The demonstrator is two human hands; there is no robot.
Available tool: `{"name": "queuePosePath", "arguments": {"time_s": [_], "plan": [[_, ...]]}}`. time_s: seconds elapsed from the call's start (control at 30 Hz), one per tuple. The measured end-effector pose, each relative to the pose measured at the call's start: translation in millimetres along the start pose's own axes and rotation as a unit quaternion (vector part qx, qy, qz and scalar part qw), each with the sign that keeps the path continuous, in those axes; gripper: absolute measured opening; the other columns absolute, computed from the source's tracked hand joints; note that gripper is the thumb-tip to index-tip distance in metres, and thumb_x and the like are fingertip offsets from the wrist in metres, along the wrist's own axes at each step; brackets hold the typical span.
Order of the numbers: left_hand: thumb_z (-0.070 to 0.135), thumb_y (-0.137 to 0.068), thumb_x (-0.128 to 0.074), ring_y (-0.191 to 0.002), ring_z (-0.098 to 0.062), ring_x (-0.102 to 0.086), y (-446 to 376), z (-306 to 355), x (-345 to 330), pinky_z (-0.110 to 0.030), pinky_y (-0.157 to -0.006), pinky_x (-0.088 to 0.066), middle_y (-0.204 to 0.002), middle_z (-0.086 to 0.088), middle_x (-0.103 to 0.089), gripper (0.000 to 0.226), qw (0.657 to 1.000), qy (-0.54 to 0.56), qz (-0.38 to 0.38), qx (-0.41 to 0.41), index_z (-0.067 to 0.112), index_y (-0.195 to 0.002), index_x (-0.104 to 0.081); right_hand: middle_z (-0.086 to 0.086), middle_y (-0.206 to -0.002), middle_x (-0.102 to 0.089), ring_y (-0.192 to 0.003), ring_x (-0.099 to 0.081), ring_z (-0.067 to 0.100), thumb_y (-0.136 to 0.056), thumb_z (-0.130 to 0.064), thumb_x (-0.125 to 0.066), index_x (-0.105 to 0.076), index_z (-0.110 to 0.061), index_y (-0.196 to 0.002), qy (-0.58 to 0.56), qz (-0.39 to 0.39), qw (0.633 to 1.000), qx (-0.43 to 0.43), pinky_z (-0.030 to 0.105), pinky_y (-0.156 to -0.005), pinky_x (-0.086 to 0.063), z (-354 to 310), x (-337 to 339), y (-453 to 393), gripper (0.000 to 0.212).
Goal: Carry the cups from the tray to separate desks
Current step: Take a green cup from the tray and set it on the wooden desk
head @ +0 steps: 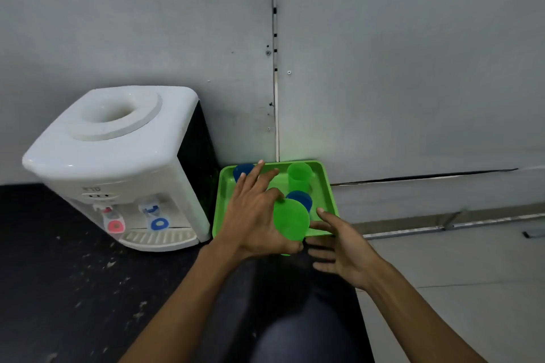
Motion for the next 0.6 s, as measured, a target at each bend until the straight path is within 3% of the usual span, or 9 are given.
{"name": "queuePosePath", "arguments": {"time_s": [0.17,0.27,0.47,0.6], "plan": [[0.072,-0.037,-0.066,-0.149,-0.016,-0.003,18,50,7,-0.045,-0.12,-0.007,-0.155,0.001,-0.032,0.087,0.998,0.005,-0.05,-0.035,0.021,-0.108,-0.066,0.012,-0.111,-0.073,-0.108,-0.065,0.034,-0.079,-0.072,-0.048,-0.064,-0.02,-0.117,0.006,-0.048,0.999,0.014,0.051,-0.101,-0.043,20,17,48,0.066],[0.068,-0.042,-0.075,-0.149,-0.016,0.002,28,77,8,-0.044,-0.12,-0.005,-0.158,0.0,-0.023,0.085,0.996,-0.004,-0.071,-0.062,0.021,-0.112,-0.065,0.009,-0.099,-0.076,-0.103,-0.067,0.032,-0.075,-0.07,-0.054,-0.066,-0.015,-0.114,-0.012,-0.055,0.998,0.033,0.052,-0.106,-0.038,27,27,74,0.069],[0.063,-0.044,-0.079,-0.149,-0.015,0.005,41,125,12,-0.042,-0.121,-0.005,-0.16,0.001,-0.018,0.084,0.99,0.006,-0.09,-0.106,0.021,-0.115,-0.063,0.01,-0.091,-0.074,-0.085,-0.068,0.026,-0.066,-0.069,-0.065,-0.071,-0.011,-0.105,-0.049,-0.026,0.996,0.065,0.041,-0.086,-0.047,43,54,117,0.07],[0.064,-0.043,-0.076,-0.149,-0.015,0.008,46,153,10,-0.044,-0.121,-0.005,-0.16,0.002,-0.018,0.086,0.982,0.024,-0.1,-0.158,0.021,-0.116,-0.062,0.011,-0.092,-0.073,-0.081,-0.069,0.024,-0.05,-0.068,-0.073,-0.071,-0.01,-0.106,-0.081,0.012,0.993,0.08,0.038,-0.084,-0.046,60,70,141,0.081]]}}
Point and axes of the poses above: each hand's wrist, its own y-axis away from the middle knuckle, its own x-axis out of the back of the hand, z = x × y, the point moved 5 cm from there along -y, towards the middle knuckle
